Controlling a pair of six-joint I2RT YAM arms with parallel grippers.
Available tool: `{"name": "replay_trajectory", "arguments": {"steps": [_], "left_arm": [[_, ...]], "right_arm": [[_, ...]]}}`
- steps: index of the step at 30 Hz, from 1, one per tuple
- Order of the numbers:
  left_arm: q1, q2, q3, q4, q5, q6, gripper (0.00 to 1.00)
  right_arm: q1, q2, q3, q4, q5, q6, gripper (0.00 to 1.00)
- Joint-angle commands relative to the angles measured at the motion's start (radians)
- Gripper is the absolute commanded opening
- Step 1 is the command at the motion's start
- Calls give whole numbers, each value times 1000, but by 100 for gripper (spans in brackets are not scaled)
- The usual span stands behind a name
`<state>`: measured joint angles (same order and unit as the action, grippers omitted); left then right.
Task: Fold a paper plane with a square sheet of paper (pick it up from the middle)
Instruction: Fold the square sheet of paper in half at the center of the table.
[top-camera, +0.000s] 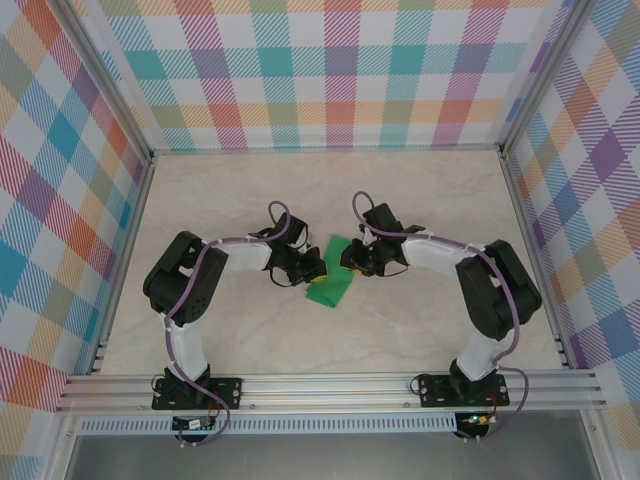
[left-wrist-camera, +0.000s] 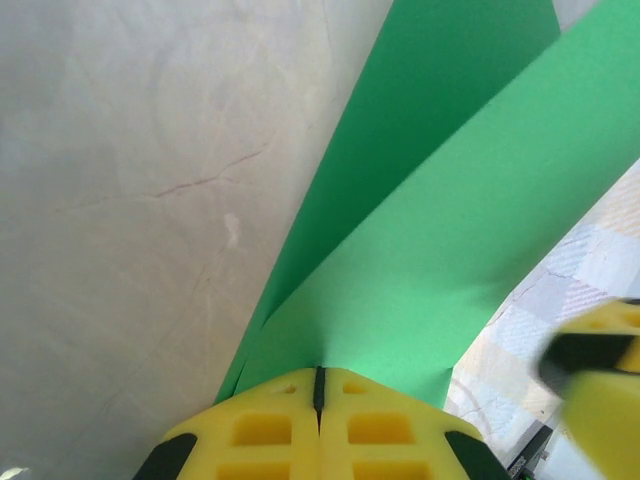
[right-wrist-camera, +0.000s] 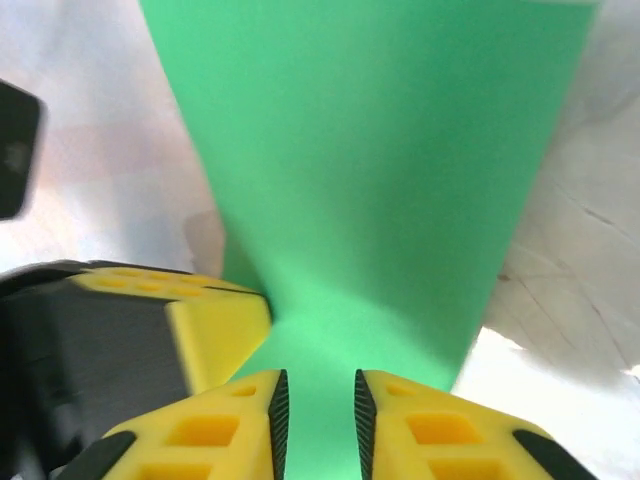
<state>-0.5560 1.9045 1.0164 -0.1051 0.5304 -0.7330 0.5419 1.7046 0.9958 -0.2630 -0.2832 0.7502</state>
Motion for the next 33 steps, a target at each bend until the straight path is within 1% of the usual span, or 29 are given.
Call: {"name": "replay_trajectory", "arguments": {"steps": [1,2,4,10,13,15,21,27,33], "left_arm": [[-18,76,-74,-192,-145,9,0],[-18,73,-72,-189,-137,8,0],[-18,65,-67,-184,-125,9,0],[-18,35,-65,-185,-119,13,0],[-18,29,-65,-189,-118,16,0],[-18,28,-65,-188,-114,17,0],[-18,26,-62,-185,-105,18,0],[-19,17,-61,-188,-103,16,0],[-18,6,-58,-189,-99,15,0]], "right_arm": [[-7,-46,5,-127,135,45,34],[-7,-41,7,-138,143,47,37],[-7,-24,14,-139,132,46,40],[-8,46,77,-85,75,11,40],[-13,101,138,-147,113,5,40],[-13,120,148,-153,131,3,42],[-13,183,209,-211,140,-32,43],[-13,199,218,-245,159,-38,46],[-13,238,244,-275,151,-47,44]]}}
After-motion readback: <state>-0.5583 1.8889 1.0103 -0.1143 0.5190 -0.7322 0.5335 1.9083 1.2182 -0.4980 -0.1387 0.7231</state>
